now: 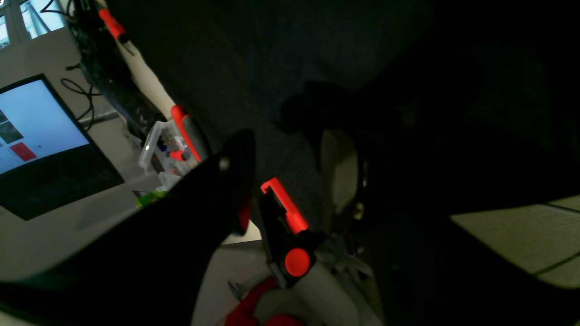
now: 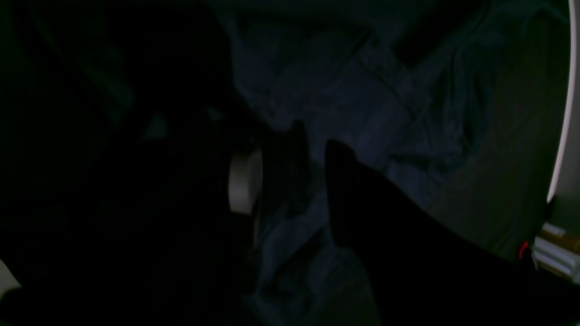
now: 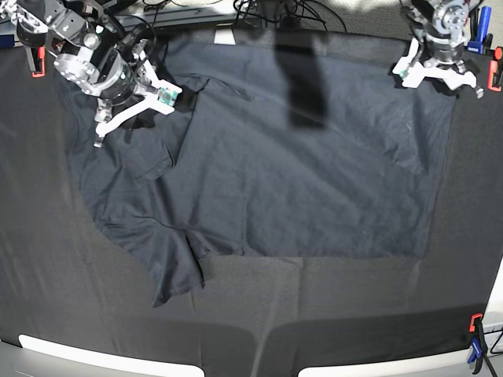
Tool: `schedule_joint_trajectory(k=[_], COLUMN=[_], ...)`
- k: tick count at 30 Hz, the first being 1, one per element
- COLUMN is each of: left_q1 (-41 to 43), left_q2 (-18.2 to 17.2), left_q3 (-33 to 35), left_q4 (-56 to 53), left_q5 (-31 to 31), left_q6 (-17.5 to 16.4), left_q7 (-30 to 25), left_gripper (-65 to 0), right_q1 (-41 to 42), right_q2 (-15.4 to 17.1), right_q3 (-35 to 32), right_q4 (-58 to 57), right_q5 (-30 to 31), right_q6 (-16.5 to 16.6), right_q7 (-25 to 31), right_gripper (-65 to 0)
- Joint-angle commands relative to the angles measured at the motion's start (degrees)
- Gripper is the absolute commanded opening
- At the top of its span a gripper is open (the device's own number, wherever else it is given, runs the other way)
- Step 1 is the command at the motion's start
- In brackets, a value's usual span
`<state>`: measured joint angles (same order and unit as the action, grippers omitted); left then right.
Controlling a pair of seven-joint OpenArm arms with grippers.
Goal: Layout the t-shirt on the table in an organized manner, then fold the t-shirt properly
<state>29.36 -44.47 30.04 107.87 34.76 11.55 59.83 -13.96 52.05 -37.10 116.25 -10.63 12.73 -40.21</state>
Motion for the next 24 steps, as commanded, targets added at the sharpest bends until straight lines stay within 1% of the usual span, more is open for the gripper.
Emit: schedule_joint_trajectory(k=[1, 5, 8, 15, 17, 19, 20, 24], left_q1=[0.1, 0.1, 0.2, 0.2, 0.2, 0.2, 0.2, 0.2], left_q2=[-0.8, -0.8, -0.8, -0.8, -0.8, -0.8, -0.8, -0.8], left_q3=[-0.3, -0.3, -0.3, -0.3, -0.3, -0.3, -0.3, -0.3], left_q4=[0.9, 0.9, 0.9, 0.9, 0.9, 0.9, 0.9, 0.9], left_q5=[1.2, 1.2, 1.2, 1.2, 1.2, 1.2, 1.2, 1.2], left_q6=[0.9, 0.9, 0.9, 0.9, 1.0, 1.0, 1.0, 1.0], left_q7=[0.1, 0.1, 0.1, 0.2, 0.2, 0.2, 0.2, 0.1], left_gripper=[-42.6, -42.6, -42.6, -42.6, -42.6, -42.6, -42.6, -42.6], right_q1=[0.8, 0.8, 0.8, 2.5, 3.3, 4.1, 4.5, 6.1], right_q2=[0.8, 0.6, -0.2, -3.2, -3.4, -3.5, -3.8, -5.1], right_q3=[0.3, 0.3, 0.3, 0.3, 0.3, 0.3, 0.3, 0.3], right_q4=[0.8, 0.8, 0.8, 0.2, -0.2, -1.4, -2.3, -5.4], right_q5=[-0.7, -0.4, 2.5, 2.4, 4.8, 8.1, 8.4, 8.3], right_q6=[0.0, 1.9, 3.4, 3.5, 3.6, 5.2, 6.0, 6.1], right_q7=[0.6, 0.8, 1.0, 1.0, 0.9, 0.5, 0.2, 0.3], right_gripper=[-42.1, -42.1, -42.1, -42.1, -42.1, -42.1, -42.1, -42.1])
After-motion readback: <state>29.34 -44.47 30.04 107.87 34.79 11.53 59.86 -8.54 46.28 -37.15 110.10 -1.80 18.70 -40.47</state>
